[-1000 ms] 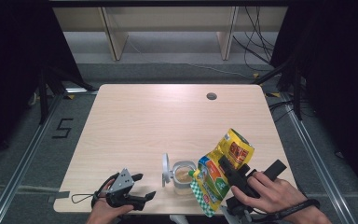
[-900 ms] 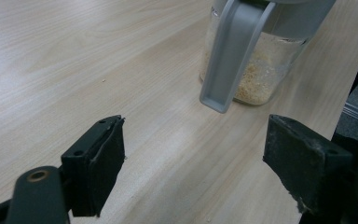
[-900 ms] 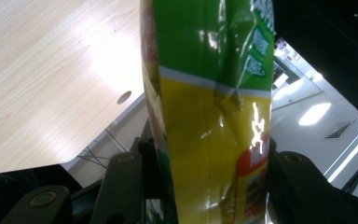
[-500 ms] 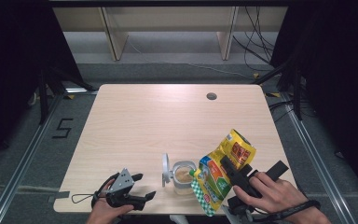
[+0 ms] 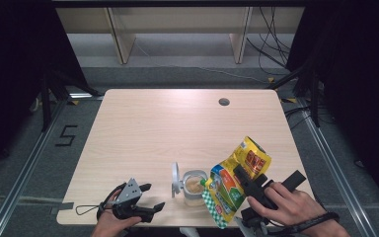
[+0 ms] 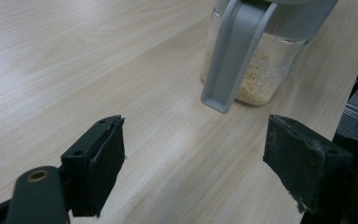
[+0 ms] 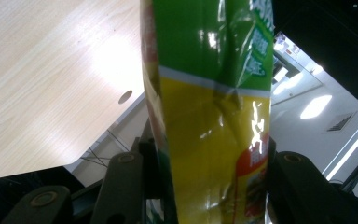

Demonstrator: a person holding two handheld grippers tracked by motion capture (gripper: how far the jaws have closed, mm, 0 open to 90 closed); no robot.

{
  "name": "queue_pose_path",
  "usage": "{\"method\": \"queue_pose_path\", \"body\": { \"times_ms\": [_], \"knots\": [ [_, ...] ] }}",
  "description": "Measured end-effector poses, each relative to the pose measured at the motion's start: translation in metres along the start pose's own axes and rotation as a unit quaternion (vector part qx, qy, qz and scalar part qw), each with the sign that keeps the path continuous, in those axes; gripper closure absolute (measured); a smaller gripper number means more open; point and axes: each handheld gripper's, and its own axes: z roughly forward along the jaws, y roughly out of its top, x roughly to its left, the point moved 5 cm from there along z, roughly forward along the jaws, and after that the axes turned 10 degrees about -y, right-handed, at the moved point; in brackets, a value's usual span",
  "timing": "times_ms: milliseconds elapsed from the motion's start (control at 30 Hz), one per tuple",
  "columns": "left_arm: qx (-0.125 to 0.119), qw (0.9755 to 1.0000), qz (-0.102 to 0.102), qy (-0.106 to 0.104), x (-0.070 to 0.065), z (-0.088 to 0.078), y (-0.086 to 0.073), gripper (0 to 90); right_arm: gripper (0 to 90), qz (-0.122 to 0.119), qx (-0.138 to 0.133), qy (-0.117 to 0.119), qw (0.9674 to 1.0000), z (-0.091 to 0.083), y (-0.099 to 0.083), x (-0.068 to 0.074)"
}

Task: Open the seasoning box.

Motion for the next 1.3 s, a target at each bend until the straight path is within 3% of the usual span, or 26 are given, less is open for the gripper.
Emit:
{"method": "queue_pose_path", "body": {
  "times_ms": [100, 133, 167, 367, 433, 467, 500, 633, 767, 1300],
  "knots": [
    [-0.016, 0.9998, -0.009, -0.003, -0.002, 0.001, 0.001, 20.0, 61.4, -0.005, -0.003, -0.003, 1.0000, 0.001, 0.000, -0.001],
    [-0.005, 1.0000, -0.001, 0.002, 0.000, 0.000, 0.000, 20.0, 61.4, -0.005, -0.003, -0.002, 1.0000, 0.001, 0.000, -0.001],
    [-0.013, 0.9998, -0.011, -0.007, -0.002, 0.000, 0.001, 20.0, 61.4, -0.007, -0.004, -0.001, 1.0000, 0.001, 0.000, -0.001],
    [-0.007, 0.9999, -0.006, -0.009, -0.002, 0.000, 0.001, 20.0, 61.5, -0.005, -0.003, -0.001, 1.0000, 0.001, 0.000, -0.001],
    [-0.009, 0.9999, -0.006, -0.007, -0.002, 0.000, 0.001, 20.0, 61.4, -0.017, -0.015, -0.004, 0.9997, 0.002, 0.002, -0.003],
    [-0.016, 0.9998, -0.010, -0.004, -0.002, 0.001, 0.001, 20.0, 61.5, -0.003, -0.003, -0.001, 1.0000, 0.000, 0.001, 0.000],
    [-0.006, 1.0000, 0.001, 0.005, 0.000, 0.000, 0.000, 20.0, 61.5, 0.002, -0.001, -0.001, 1.0000, 0.000, 0.001, 0.000],
    [-0.007, 0.9999, -0.007, -0.008, -0.002, 0.000, 0.001, 20.0, 61.5, 0.002, -0.005, 0.000, 1.0000, 0.001, 0.002, 0.001],
    [-0.013, 0.9999, -0.006, -0.003, -0.002, 0.000, 0.001, 20.0, 61.5, -0.005, -0.005, -0.005, 1.0000, 0.001, 0.002, 0.001],
    [-0.011, 0.9999, -0.007, -0.001, -0.001, 0.000, 0.001, 20.0, 61.7, 0.023, 0.004, 0.000, 0.9997, -0.004, 0.001, 0.008]
  ]
}}
